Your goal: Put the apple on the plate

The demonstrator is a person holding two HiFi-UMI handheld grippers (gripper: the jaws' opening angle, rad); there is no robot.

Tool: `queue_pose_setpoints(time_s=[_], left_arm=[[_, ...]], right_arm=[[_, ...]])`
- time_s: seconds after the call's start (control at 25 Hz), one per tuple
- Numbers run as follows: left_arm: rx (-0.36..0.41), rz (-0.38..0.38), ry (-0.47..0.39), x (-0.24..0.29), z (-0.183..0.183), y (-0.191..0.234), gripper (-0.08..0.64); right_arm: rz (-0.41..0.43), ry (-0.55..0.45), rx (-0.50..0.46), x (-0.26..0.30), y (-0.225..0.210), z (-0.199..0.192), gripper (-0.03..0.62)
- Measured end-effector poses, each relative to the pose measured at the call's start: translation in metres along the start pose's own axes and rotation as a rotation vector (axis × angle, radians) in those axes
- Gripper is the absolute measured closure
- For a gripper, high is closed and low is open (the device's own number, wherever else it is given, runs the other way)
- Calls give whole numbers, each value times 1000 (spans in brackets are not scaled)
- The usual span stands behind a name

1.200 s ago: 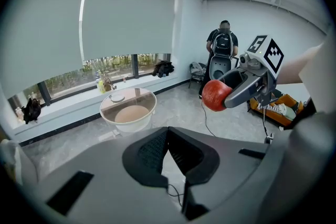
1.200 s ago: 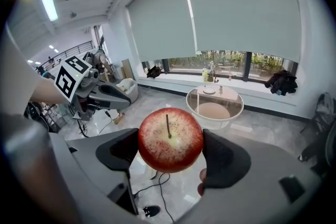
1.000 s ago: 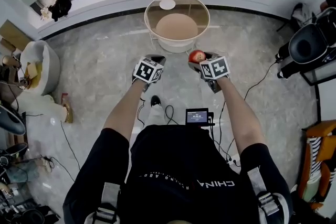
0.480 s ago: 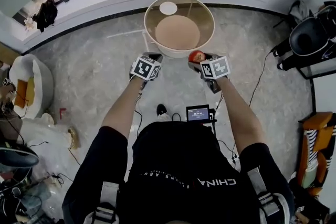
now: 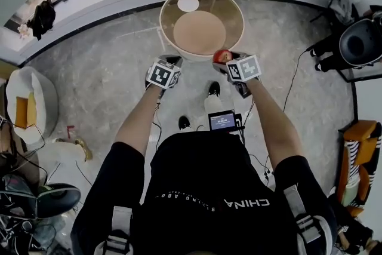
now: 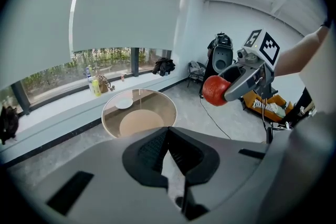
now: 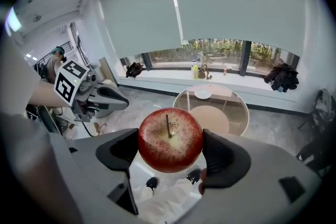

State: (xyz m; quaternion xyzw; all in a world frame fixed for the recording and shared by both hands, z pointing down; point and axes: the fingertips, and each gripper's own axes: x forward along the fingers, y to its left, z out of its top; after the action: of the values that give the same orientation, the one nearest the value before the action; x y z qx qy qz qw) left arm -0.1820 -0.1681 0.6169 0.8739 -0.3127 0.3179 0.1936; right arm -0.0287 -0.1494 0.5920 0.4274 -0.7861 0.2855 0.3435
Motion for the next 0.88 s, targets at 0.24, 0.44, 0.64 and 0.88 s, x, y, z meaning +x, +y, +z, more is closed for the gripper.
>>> queue_pose_setpoints(time_s=[0.24,0.44,0.64,0.88], left_arm=[[-17,66,13,42,32,40,541],[-42,106,35,81,99,93,543],[-65,150,32,126,172,117,543],[-33,151,53,185,218,113,542]], right_arm=[[40,-5,-37,39,-53,37,193],[87,-16,-47,64,-116,111,193],[125,-24,-64,73,-191,167,193],[144,-5,-81,101,-255,194,193]])
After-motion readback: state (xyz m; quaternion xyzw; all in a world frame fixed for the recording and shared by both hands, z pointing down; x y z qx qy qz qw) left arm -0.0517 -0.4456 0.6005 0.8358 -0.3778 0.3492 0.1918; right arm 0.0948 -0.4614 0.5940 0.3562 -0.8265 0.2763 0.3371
